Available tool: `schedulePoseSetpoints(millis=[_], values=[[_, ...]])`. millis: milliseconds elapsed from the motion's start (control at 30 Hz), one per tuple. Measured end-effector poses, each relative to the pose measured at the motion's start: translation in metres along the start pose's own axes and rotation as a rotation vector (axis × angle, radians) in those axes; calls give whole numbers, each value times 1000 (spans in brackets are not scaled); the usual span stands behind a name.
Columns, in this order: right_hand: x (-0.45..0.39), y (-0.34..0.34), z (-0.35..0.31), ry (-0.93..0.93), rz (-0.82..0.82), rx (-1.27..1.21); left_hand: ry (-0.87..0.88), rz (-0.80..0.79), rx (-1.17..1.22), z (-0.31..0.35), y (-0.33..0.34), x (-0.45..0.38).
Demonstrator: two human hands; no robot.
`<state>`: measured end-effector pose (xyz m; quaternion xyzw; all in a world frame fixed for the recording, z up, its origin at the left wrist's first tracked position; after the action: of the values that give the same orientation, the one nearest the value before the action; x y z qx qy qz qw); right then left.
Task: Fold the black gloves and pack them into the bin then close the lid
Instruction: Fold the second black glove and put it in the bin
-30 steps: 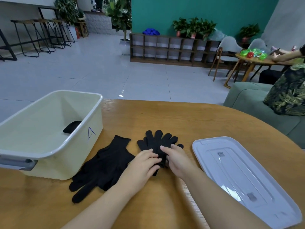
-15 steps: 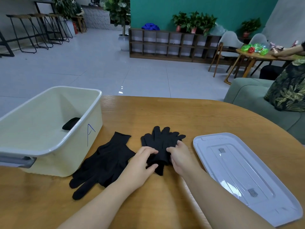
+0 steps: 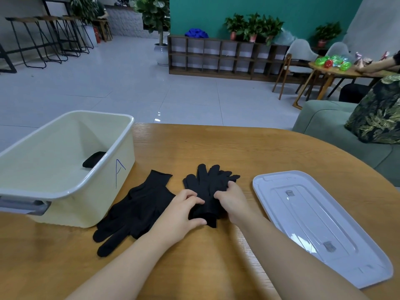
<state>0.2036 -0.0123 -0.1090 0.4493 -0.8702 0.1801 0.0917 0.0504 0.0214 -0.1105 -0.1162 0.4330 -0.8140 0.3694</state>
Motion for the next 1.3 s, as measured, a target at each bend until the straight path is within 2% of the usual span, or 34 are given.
schedulePoseSetpoints(millis=[233, 500, 867, 1133, 1300], values=[[0, -3, -8, -71, 7, 140, 63, -15, -63, 2, 2, 0], [-2, -3, -5, -68, 8, 266, 76, 4, -80, 1, -1, -1], [-1, -3, -6, -101, -1, 260, 68, 46, -47, 0, 1, 2], [-5, -3, -8, -159, 7, 349, 80, -17, -114, 1, 4, 5], [-19, -9, -5, -151, 72, 381, 117, -42, -202, 8, -1, 5]])
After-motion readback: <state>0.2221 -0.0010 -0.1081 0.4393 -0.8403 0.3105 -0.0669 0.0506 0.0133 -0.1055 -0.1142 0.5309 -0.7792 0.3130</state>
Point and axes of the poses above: each hand's wrist, its own x-axis away from the middle knuckle, its own y-axis out of the palm, z = x × y, the point moved 3 cm from there along -x, towards the middle knuckle, and after that the axes turned 2 degrees about z, right-handed, at the moved point
